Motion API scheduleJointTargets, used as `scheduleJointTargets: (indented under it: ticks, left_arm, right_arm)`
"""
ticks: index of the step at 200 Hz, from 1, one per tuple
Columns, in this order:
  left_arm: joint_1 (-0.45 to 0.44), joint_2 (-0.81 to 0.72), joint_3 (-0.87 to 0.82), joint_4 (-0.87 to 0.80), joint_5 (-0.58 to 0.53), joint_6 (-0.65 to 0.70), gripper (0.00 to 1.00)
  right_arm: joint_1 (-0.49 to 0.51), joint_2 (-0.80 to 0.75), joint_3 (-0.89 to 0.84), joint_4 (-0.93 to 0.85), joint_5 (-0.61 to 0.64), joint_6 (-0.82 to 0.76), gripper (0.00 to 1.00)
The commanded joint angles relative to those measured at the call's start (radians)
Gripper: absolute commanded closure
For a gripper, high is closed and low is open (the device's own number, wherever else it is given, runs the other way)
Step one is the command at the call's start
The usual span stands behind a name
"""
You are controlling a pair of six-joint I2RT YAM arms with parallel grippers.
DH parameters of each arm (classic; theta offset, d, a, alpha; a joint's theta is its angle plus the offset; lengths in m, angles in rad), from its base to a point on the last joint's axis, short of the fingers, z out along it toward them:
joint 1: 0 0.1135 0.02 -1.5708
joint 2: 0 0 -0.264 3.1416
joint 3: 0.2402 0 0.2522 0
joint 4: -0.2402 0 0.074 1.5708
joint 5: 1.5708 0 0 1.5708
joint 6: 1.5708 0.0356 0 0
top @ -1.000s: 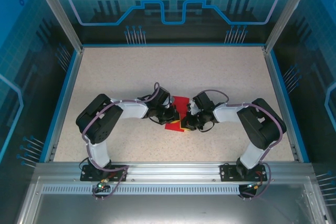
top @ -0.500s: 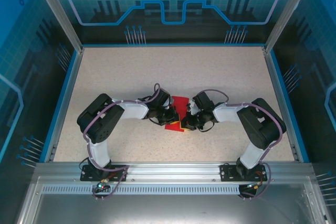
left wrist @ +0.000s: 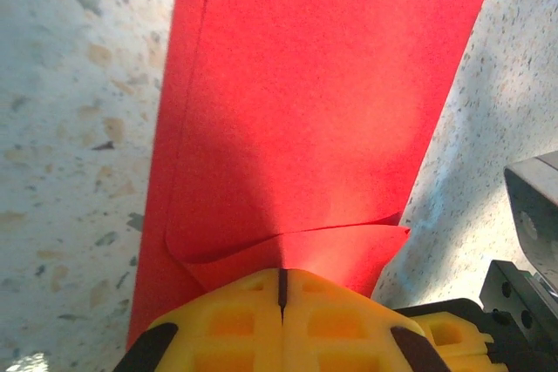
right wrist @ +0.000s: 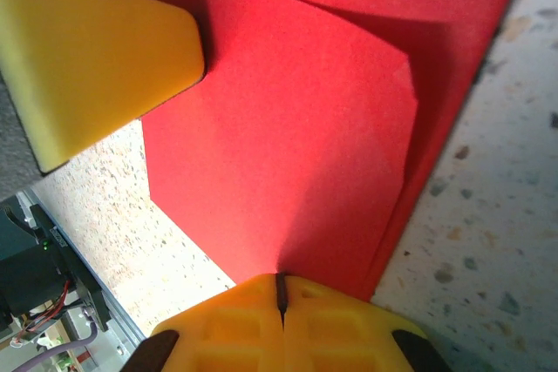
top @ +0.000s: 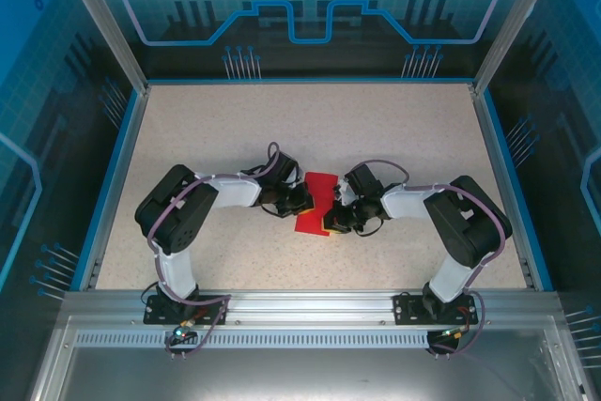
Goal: Fold a paper plane with a square sheet of paper (pick it up from the middle)
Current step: Fold the triangle a second time at the center of the table.
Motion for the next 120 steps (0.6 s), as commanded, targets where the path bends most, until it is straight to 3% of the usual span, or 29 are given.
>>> scheduleJointTargets:
  ticks: [1,120]
  left_arm:
    - [0.045,0.026,0.005,-0.021,-0.066,0.034,0.99]
    - [0.112,0.046,-0.026,-0.02,-0.087,0.12,1.0]
  right_arm:
    - [-0.006,0.043,-0.047,-0.122,0.09,-0.015,0.97]
    - [-0.009,0.043,-0.054,-0.113,0.085,-0.016,0.97]
